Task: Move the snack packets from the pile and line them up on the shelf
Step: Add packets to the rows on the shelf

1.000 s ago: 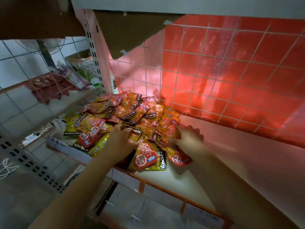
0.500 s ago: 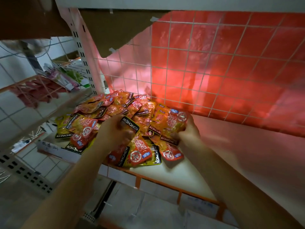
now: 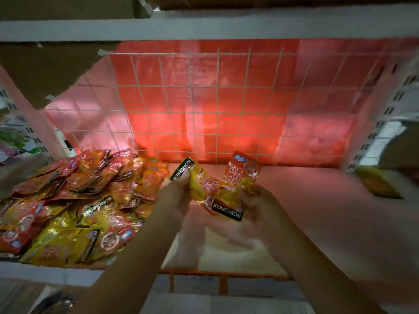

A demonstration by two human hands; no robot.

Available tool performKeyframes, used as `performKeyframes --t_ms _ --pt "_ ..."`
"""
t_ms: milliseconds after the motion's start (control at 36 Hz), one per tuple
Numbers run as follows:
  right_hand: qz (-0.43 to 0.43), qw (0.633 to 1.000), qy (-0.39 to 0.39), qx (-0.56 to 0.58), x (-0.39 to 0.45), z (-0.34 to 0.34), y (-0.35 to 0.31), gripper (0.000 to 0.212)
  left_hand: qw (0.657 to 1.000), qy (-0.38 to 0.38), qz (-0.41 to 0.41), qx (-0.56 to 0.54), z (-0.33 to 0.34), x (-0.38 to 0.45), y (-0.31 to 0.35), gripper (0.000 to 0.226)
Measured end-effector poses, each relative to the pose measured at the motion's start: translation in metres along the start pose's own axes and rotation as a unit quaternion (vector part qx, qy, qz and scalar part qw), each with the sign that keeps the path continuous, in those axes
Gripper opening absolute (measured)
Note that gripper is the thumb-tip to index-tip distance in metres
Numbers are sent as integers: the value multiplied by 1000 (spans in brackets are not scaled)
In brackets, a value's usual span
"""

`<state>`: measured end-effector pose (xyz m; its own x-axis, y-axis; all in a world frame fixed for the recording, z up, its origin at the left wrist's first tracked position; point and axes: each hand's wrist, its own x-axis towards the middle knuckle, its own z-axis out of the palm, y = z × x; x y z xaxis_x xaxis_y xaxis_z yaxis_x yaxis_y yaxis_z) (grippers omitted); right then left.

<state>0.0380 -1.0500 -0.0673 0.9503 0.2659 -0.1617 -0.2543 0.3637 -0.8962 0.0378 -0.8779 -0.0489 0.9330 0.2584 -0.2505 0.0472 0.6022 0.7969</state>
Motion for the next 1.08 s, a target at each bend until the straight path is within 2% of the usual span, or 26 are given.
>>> performKeyframes --t_ms 139,222,333,417,500,556,639,722,778,861,889,972,1028,1083 --pt "-45 994 100 6 -29 -58 -29 28 996 -23 -62 -53 60 -5 -58 9" --pt "-85 981 172 -18 -43 -100 -49 32 994 -70 -85 16 91 -15 -82 7" --pt "-101 963 245 -51 -61 -156 -78 38 976 -143 -100 132 126 -29 -111 24" --pt "-105 953 264 -108 -74 -198 -93 40 941 -202 -134 237 155 -38 -131 30" --pt "-81 949 248 -177 -88 -235 -109 42 872 -311 -162 342 187 -50 -150 21" --pt "-73 951 223 -202 -97 -253 -117 36 836 -360 -160 383 207 -59 -167 11" --pt "-76 952 201 -219 -106 -282 -125 32 814 -395 -137 402 231 -67 -194 14" --pt "-82 943 236 -220 -115 -314 -137 30 817 -399 -122 398 252 -73 -217 16" --pt "-76 929 279 -230 -123 -336 -148 21 828 -386 -126 386 263 -78 -231 13" --pt "-51 877 333 -343 -132 -374 -163 17 850 -345 -110 381 276 -79 -250 14" --pt "-42 858 341 -383 -134 -384 -166 22 858 -331 -102 380 280 -78 -255 14" --pt "-31 802 344 -488 -136 -403 -172 43 894 -286 -97 331 292 -77 -268 21" --pt "-20 764 330 -554 -134 -410 -173 44 911 -262 -92 306 298 -79 -273 23" --pt "-24 732 319 -602 -131 -416 -170 39 915 -254 -83 301 302 -82 -276 17"
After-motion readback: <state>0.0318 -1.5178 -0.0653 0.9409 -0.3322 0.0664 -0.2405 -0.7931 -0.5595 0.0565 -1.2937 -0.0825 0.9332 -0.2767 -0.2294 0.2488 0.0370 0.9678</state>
